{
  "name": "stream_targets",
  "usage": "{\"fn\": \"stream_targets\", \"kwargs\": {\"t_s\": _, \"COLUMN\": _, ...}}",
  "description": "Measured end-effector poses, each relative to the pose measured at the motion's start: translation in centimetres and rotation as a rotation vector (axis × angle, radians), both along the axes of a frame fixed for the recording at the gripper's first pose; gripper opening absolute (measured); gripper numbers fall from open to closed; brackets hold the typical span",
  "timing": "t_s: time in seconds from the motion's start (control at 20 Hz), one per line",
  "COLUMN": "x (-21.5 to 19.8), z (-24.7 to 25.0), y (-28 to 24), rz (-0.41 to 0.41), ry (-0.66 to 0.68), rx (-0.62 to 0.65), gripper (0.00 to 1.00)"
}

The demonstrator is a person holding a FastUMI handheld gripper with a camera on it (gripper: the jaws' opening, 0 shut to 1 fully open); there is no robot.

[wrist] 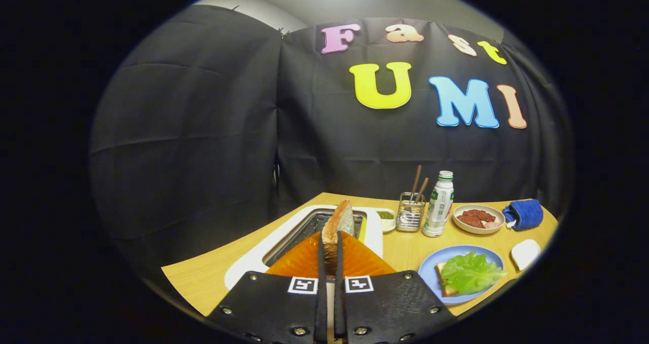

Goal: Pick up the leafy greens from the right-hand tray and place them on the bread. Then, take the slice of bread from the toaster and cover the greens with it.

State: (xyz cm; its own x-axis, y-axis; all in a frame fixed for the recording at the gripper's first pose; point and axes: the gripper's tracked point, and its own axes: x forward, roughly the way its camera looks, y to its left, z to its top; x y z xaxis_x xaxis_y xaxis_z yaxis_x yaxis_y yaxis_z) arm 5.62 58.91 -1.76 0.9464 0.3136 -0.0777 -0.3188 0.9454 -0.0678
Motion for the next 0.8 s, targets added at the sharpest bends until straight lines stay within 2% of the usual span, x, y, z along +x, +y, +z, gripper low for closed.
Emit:
{"fn": "stream_targets", "kwargs": {"t_s": 0.45, "x": -0.2, "z": 0.9, "y": 0.3, "rz": 0.02, "ry": -0.005, "rx": -0.017, "gripper": 0.05}}
{"fn": "stream_targets", "kwargs": {"t_s": 0.8, "x": -1.1, "z": 6.1, "y": -1.6, "rz": 0.03, "ry": -0.048, "rx": 0.064, "gripper": 0.05}}
